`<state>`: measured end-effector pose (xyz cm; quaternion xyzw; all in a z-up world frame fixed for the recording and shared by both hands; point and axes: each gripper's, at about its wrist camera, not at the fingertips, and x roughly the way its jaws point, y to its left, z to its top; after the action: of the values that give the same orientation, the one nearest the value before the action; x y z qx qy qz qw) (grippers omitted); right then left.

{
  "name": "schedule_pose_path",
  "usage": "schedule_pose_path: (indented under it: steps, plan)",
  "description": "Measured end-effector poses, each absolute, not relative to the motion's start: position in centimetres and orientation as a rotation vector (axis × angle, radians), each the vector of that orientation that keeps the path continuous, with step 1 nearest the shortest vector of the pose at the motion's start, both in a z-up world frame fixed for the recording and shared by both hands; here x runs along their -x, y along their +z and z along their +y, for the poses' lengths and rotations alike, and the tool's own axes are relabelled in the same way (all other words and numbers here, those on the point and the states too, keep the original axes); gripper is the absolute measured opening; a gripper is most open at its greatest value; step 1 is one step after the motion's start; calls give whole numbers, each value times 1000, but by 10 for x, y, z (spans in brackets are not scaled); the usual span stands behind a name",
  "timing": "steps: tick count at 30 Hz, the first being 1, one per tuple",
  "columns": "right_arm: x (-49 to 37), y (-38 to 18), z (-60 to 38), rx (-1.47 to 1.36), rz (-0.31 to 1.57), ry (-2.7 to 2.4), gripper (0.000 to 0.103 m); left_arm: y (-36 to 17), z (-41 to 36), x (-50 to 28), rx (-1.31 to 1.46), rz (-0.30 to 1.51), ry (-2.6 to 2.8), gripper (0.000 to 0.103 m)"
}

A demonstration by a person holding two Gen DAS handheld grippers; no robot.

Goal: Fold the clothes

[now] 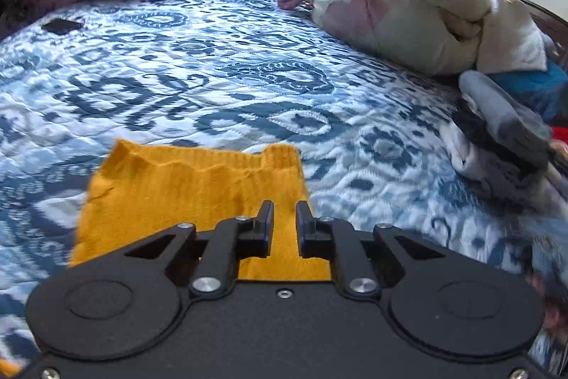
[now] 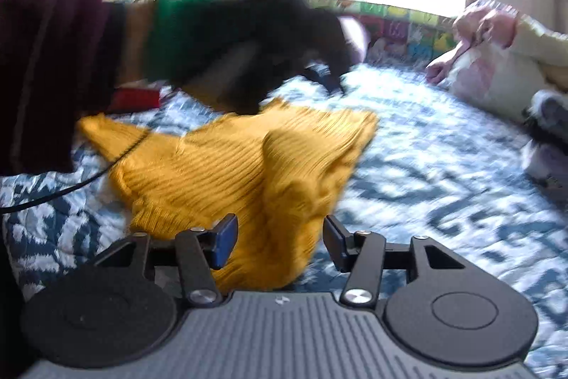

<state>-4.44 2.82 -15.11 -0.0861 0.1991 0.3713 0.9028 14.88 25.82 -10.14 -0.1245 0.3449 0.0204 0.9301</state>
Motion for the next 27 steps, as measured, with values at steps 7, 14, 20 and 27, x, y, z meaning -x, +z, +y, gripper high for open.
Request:
schedule_pose_path:
  steps: [7, 14, 20, 27]
  plan:
    - [31, -154, 51, 137, 310, 762, 28, -117, 252, -114, 191, 727, -53, 10]
    - [3, -179, 59, 163, 511, 757, 30, -158, 224, -134, 50, 812, -93, 10]
    - [2, -182, 61, 164, 517, 758, 32, -156, 219, -136, -5, 809, -77, 11]
    - [18, -179, 64, 180, 491, 763, 42, -131, 218, -158, -19, 768, -26, 11]
